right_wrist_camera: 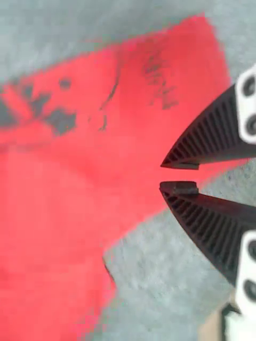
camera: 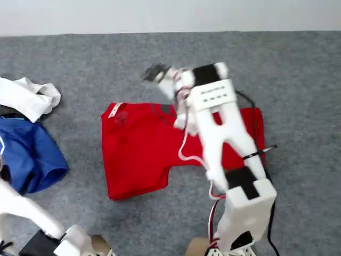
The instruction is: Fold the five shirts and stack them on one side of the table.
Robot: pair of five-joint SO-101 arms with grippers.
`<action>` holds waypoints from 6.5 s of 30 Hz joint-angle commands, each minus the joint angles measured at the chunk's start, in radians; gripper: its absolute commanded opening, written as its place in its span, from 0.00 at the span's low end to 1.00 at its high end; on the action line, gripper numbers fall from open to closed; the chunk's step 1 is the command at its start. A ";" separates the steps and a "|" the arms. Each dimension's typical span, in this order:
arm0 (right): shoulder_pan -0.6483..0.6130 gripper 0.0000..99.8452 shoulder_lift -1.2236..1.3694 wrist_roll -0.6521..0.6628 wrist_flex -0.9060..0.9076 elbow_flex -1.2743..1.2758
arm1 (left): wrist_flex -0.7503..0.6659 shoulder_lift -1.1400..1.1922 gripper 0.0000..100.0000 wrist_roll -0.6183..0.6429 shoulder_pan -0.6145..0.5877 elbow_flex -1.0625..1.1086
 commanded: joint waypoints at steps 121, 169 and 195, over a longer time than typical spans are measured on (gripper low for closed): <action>-0.490 0.05 0.067 0.222 -0.544 0.638 | -0.074 -0.037 0.05 -0.109 -0.227 0.142; -0.260 0.01 0.262 0.140 -0.329 -0.083 | -0.072 -0.037 0.05 -0.106 -0.226 0.143; -0.447 0.01 0.208 0.124 -0.002 -0.227 | -0.066 -0.037 0.05 -0.107 -0.224 0.143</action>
